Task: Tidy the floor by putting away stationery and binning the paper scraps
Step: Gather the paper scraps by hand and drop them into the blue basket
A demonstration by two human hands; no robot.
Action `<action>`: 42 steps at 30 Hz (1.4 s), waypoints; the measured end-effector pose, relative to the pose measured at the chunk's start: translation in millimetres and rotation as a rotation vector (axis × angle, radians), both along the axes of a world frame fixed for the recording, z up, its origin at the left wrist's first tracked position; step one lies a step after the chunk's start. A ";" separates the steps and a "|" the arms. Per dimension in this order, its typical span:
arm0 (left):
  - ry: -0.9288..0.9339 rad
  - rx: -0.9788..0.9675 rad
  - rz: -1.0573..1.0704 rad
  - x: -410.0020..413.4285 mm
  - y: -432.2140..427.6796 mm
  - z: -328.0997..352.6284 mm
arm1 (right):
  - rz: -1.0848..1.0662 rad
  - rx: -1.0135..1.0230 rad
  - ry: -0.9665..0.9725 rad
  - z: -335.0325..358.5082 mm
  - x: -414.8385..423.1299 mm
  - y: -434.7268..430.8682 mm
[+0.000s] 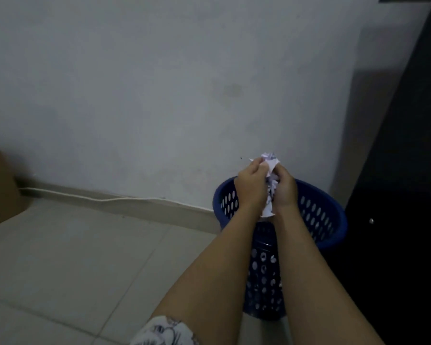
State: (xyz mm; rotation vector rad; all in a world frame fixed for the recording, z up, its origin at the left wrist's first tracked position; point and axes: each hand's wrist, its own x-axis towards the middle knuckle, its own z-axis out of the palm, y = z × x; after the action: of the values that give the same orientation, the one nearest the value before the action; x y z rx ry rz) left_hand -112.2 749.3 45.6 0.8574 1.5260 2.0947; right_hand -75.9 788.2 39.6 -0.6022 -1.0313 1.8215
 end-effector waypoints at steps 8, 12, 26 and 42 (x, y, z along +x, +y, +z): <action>0.580 -0.658 0.012 -20.6 43.4 -45.3 | -0.207 0.107 -0.650 -35.1 11.2 29.7; 0.637 -0.595 0.101 -23.1 36.4 -40.8 | -0.291 0.111 -0.784 -32.1 10.5 32.7; 0.416 -0.419 0.358 -72.4 -81.7 -42.9 | -0.369 0.771 -1.112 -17.5 -58.8 -33.8; 0.220 -1.046 0.867 -159.2 -430.0 -194.1 | 0.716 1.487 -1.085 -191.9 -188.1 -285.4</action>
State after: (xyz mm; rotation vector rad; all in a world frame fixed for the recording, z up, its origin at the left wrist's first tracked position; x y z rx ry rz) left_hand -271.4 319.2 -148.5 -0.0127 3.0150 1.1905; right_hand -264.0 502.8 -152.3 -0.1792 -3.1044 0.5439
